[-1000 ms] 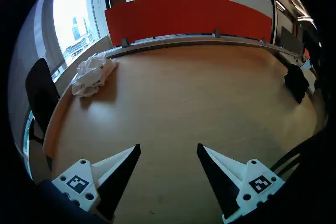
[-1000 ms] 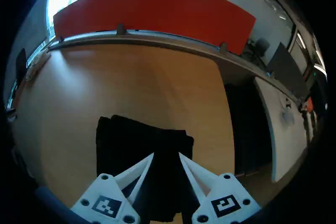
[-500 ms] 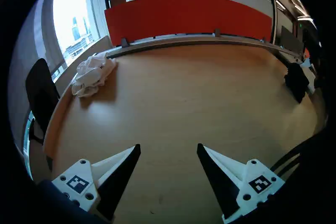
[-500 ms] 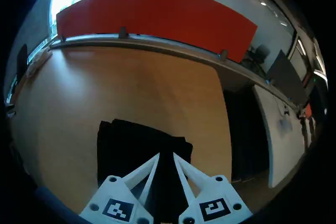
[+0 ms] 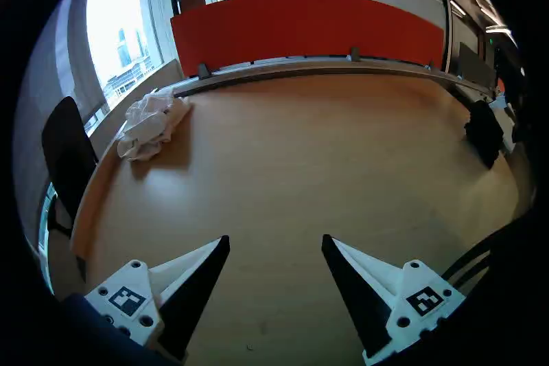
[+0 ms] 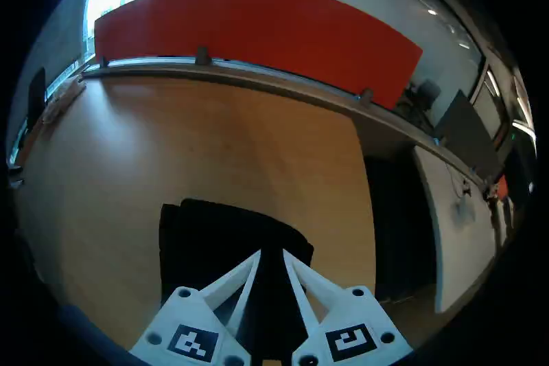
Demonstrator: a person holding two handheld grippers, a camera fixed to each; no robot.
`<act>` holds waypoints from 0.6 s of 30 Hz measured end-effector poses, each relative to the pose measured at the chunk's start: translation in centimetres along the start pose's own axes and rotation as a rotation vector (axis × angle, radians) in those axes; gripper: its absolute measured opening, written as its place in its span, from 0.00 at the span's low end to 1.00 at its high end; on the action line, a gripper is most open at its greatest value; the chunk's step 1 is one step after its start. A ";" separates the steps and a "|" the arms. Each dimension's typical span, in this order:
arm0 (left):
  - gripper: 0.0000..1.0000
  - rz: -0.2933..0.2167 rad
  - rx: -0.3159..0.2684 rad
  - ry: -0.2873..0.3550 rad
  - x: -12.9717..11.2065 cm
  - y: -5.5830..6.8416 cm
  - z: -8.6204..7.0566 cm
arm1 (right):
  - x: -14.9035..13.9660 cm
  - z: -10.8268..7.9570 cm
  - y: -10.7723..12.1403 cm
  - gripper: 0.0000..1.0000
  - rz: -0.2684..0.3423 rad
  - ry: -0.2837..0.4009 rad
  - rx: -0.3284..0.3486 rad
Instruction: Fold towel
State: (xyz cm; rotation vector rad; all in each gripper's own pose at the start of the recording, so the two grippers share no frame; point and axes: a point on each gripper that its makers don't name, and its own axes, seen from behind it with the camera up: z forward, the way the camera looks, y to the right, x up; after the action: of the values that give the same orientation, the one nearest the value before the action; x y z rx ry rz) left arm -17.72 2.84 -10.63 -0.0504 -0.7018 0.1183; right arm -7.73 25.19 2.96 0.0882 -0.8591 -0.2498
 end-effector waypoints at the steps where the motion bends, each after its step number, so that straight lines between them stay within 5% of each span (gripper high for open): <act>1: 1.00 0.000 0.000 -0.001 0.0 0.0 0.0 | -0.1 0.0 0.0 0.07 0.002 -0.002 -0.001; 6: 1.00 0.003 0.000 -0.003 0.0 -0.1 0.0 | -0.5 0.2 0.2 0.16 0.005 -0.014 -0.009; 13: 1.00 0.002 -0.001 -0.001 0.1 0.0 0.1 | -0.9 0.0 0.2 0.82 0.001 -0.014 -0.022; 15: 1.00 0.002 -0.002 0.000 0.1 0.0 0.1 | -0.9 -0.1 0.2 0.92 0.002 -0.012 -0.028; 18: 1.00 0.003 -0.002 0.001 0.1 0.0 0.1 | -0.9 -0.2 0.0 0.95 0.009 -0.006 -0.028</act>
State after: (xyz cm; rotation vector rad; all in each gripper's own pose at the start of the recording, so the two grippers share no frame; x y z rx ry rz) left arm -17.72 2.89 -10.45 -0.0529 -0.7011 0.1204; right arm -8.14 25.42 2.23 0.0572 -0.8611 -0.2537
